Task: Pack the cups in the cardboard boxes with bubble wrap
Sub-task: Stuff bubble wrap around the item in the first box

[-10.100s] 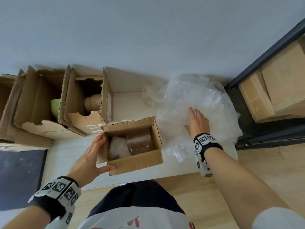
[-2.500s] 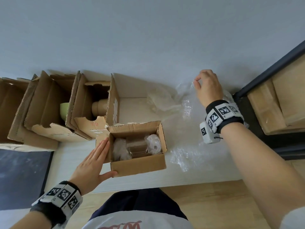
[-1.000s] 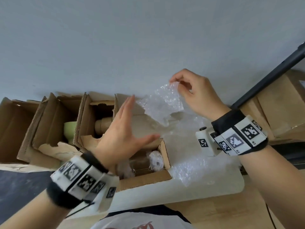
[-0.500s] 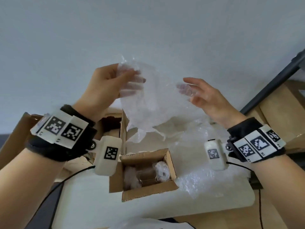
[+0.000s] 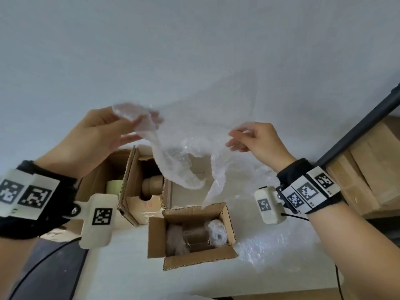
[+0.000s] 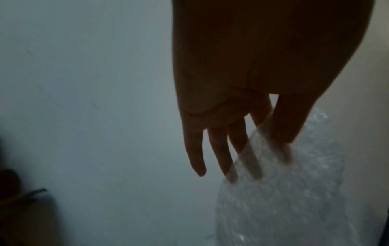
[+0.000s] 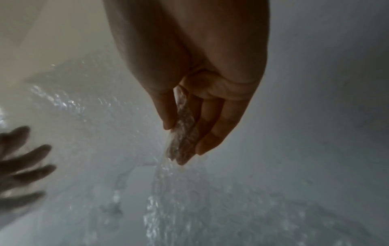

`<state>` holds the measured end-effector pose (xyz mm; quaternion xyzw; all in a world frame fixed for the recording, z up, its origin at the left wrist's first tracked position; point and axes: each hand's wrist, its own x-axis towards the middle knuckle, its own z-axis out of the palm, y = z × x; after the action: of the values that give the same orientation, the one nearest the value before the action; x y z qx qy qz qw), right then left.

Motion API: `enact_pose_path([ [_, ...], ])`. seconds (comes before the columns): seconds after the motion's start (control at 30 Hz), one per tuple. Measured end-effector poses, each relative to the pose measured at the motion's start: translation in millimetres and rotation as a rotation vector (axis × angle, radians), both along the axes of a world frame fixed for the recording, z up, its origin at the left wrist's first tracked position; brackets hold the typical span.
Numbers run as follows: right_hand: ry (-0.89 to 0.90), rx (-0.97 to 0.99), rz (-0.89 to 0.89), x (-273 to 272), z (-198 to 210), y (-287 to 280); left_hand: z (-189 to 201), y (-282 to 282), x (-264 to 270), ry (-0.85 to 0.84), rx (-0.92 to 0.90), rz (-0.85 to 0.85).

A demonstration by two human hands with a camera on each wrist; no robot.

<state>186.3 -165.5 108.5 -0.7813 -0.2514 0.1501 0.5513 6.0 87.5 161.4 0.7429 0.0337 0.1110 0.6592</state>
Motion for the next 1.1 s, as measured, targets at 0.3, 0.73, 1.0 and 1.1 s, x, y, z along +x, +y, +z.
enact_pose_path([
  [0.3, -0.207, 0.023, 0.067, -15.9, 30.2, 1.8, -26.7, -15.6, -24.8, 0.297, 0.243, -0.273],
  [0.73, -0.198, 0.131, 0.479, -37.1, 38.9, 12.1, -23.6, -44.5, 37.2, 0.212, 0.556, -0.123],
  [1.0, -0.016, -0.028, 0.447, -30.7, 41.2, 3.6, -29.4, -34.4, 45.6, 0.091, 0.634, 0.055],
  [1.1, -0.033, 0.030, 0.301, -32.5, 31.3, 8.9, -26.6, -30.2, 44.1, 0.050, 0.542, 0.105],
])
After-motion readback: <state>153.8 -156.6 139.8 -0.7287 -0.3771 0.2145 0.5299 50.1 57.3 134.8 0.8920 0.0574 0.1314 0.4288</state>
